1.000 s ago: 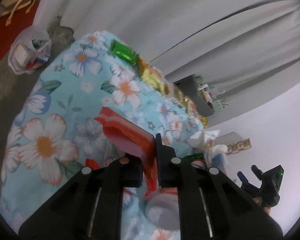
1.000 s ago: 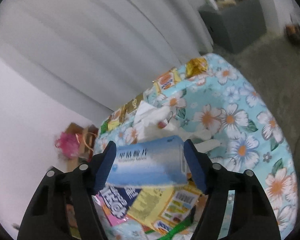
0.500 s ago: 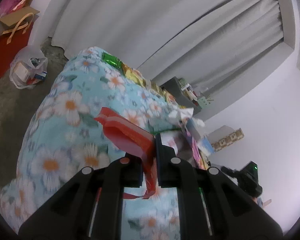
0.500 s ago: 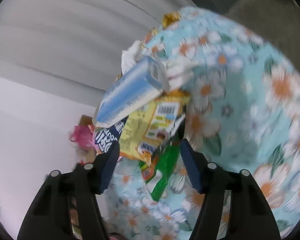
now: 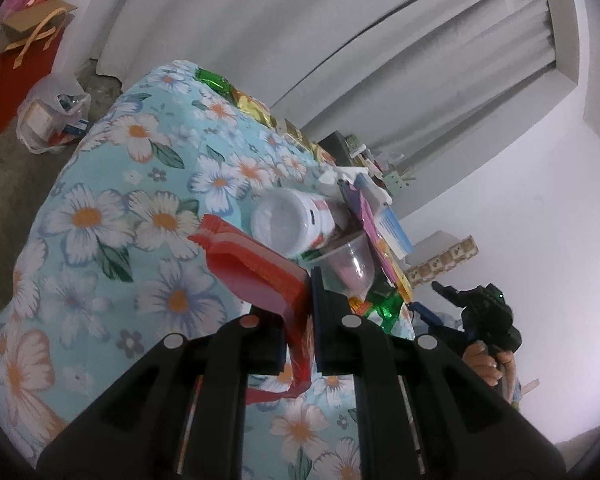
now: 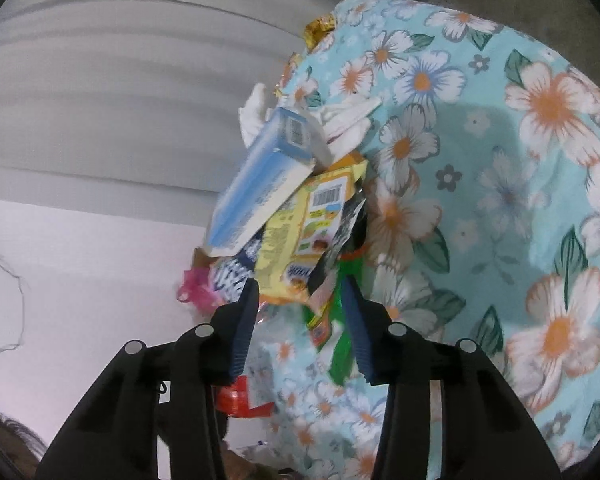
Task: Collect trash
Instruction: 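Grasp the red plastic bag with the left tool while the right tool grasps a gold snack wrapper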
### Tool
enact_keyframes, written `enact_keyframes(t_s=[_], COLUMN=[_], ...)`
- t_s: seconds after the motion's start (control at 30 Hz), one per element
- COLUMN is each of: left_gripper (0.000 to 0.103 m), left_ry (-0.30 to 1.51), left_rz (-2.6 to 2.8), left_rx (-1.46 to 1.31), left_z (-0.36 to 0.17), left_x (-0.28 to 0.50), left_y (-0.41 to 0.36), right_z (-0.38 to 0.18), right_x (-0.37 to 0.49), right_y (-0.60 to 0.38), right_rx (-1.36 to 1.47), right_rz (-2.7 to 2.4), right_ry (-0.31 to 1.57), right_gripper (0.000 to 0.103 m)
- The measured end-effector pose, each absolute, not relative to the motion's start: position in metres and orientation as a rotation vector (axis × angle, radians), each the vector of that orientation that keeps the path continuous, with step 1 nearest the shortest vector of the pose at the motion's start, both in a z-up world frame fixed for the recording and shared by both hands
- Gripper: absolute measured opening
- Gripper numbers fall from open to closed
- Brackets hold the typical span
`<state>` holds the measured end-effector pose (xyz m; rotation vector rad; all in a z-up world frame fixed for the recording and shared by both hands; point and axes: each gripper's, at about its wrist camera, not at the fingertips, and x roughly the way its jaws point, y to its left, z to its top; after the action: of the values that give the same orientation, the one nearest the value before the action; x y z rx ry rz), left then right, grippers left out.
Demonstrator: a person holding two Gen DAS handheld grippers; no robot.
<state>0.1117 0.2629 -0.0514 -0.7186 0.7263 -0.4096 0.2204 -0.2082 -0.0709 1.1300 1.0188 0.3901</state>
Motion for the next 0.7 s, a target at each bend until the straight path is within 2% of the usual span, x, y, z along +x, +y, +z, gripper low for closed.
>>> enact_keyframes(t_s=[0.2,0.3,0.47,0.63,0.7], left_gripper=[0.008,0.008,0.008,0.008,0.008], left_ry=[0.725,0.72,0.718,0.717,0.715], left_rz=[-0.438,-0.453,-0.475,-0.49,-0.495], left_rx=[-0.7,-0.687,-0.66,-0.648,-0.637], left_z=[-0.048,-0.046,-0.041,-0.038,-0.036], left_x=[0.108,0.106,0.1,0.095,0.093], left_y=[0.25,0.243,0.228,0.215,0.21], right_z=[-0.083,-0.097,-0.109,-0.121,-0.12], right_x=[0.22,0.228,0.242,0.249,0.248], right_y=[-0.191,-0.186,-0.188,-0.198,-0.201], right_rx=[1.151,1.187,1.248,1.327,1.33], right_rz=[0.428,0.43,0.436,0.438,0.436], right_ry=[1.067,1.08,1.047,0.994,0.975], right_gripper=[0.042,0.037,0.028,0.011,0.009])
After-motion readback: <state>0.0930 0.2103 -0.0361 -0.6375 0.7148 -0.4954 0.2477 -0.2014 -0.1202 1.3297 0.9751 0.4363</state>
